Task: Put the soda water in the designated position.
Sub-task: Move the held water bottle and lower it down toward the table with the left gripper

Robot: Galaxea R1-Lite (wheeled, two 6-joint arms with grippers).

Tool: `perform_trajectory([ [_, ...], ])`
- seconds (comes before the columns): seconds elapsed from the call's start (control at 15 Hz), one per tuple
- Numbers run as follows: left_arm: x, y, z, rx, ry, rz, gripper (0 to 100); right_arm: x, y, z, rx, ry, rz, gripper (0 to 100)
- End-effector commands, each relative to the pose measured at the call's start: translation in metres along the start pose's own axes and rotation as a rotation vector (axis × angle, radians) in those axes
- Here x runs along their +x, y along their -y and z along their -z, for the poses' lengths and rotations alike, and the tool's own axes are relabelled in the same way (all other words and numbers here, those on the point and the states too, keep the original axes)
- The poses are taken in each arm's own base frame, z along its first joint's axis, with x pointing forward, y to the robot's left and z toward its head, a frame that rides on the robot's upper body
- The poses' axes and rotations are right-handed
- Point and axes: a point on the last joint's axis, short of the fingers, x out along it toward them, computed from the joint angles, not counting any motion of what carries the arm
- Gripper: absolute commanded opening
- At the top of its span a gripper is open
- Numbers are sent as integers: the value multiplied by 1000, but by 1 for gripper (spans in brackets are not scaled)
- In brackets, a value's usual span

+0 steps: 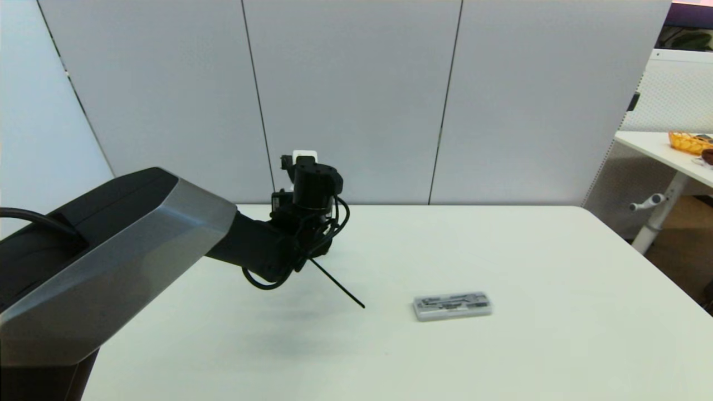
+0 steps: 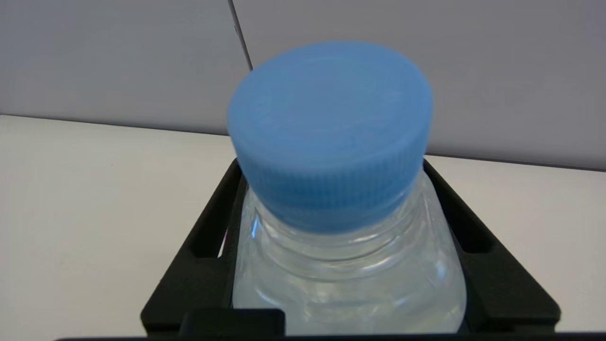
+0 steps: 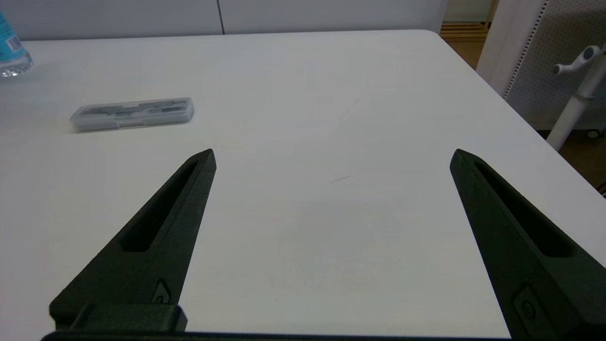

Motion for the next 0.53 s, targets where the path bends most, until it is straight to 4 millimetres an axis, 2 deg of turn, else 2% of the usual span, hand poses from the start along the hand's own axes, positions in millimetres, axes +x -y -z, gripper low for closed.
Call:
perform_trajectory([
  [0.07, -1, 0, -1, -6, 5, -4, 0, 0, 0, 0, 1, 1, 0, 100],
  [0.27, -1, -1, -4, -10, 10, -4, 0, 0, 0, 0, -1, -1, 1, 100],
  [0.53, -5, -4, -18, -29, 35, 9, 0, 0, 0, 0, 1, 1, 0, 100],
])
